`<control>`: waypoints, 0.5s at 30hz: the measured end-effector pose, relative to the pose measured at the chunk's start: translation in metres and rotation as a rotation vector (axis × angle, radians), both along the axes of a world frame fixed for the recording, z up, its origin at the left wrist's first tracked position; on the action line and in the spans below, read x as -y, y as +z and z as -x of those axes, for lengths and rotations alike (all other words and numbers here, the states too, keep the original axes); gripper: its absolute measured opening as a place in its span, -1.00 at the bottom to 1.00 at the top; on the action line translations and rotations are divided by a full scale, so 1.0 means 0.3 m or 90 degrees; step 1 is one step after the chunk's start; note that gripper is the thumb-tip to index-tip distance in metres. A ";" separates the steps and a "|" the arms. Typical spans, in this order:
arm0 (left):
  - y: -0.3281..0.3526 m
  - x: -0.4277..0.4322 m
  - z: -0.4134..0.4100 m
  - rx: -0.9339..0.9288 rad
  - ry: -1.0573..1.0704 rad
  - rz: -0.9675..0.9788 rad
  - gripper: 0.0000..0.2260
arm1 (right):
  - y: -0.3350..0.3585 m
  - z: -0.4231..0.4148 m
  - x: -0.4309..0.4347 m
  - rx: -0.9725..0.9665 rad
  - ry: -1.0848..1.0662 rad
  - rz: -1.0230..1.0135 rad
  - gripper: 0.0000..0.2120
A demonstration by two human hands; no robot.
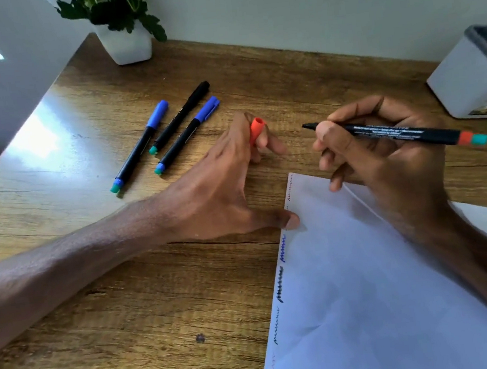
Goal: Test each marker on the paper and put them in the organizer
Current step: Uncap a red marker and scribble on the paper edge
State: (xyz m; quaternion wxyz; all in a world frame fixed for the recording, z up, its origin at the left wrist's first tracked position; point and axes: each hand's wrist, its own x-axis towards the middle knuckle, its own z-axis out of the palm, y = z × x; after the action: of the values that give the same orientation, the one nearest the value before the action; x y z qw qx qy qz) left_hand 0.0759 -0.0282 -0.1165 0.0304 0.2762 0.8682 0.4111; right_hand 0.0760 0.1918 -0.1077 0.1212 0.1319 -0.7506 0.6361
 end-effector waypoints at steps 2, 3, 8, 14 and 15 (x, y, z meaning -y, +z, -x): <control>-0.008 -0.006 -0.003 -0.013 0.024 0.000 -0.31 | 0.009 0.005 -0.003 -0.019 -0.007 -0.010 -0.86; -0.012 -0.009 -0.004 -0.021 0.037 0.006 -0.32 | 0.013 0.008 -0.004 -0.024 -0.007 -0.010 -0.86; -0.025 -0.023 -0.019 -0.095 0.073 0.056 -0.56 | 0.022 0.003 -0.014 0.018 0.031 0.027 -0.87; -0.031 -0.021 -0.032 -0.135 0.099 0.039 -0.81 | 0.028 -0.024 -0.024 -0.005 0.105 0.025 -0.86; -0.034 -0.018 -0.032 -0.137 0.105 0.034 -0.79 | 0.028 -0.030 -0.024 -0.011 0.108 0.027 -0.88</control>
State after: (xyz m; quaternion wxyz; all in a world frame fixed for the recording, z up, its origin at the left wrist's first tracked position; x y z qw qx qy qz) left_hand 0.0855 -0.0228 -0.1267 -0.0895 0.2454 0.8968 0.3572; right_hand 0.0851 0.1989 -0.0992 0.0762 0.1982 -0.7221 0.6584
